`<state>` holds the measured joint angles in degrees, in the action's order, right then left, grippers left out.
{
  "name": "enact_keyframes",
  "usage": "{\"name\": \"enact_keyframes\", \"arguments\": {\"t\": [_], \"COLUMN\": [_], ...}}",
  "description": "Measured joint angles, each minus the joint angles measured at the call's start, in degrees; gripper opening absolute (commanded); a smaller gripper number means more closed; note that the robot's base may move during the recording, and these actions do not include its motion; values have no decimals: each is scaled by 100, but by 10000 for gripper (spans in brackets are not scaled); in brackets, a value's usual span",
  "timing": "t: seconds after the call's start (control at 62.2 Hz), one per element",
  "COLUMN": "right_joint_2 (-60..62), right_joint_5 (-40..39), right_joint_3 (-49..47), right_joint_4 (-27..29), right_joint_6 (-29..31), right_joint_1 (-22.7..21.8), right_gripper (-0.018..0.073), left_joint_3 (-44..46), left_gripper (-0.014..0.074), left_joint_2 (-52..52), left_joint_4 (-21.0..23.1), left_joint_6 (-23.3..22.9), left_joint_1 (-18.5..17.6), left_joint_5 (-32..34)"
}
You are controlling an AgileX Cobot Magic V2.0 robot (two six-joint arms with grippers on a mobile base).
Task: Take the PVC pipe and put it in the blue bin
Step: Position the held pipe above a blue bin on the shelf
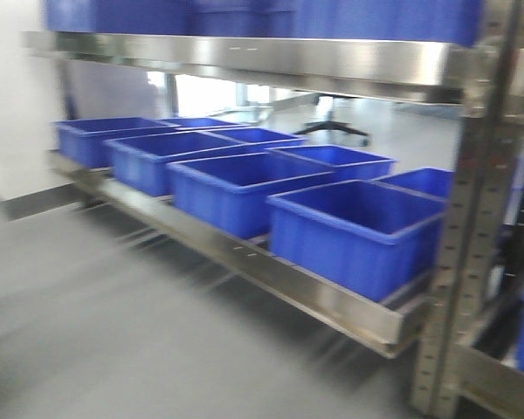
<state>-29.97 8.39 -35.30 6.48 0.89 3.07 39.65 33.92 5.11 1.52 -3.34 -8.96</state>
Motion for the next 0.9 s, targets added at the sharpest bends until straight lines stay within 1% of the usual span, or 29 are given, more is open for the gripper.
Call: {"name": "enact_keyframes", "arguments": {"t": [0.901], "right_joint_2": [0], "right_joint_5": [-11], "right_joint_3": [0], "right_joint_4": [0], "right_joint_6": [0], "right_joint_1": [0], "right_gripper": [-162], "left_joint_3": [0], "left_gripper": [-111], "left_joint_2": [0], "left_joint_4": [0], "left_joint_6": [0], "left_joint_1": [0], "left_joint_5": [0]}}
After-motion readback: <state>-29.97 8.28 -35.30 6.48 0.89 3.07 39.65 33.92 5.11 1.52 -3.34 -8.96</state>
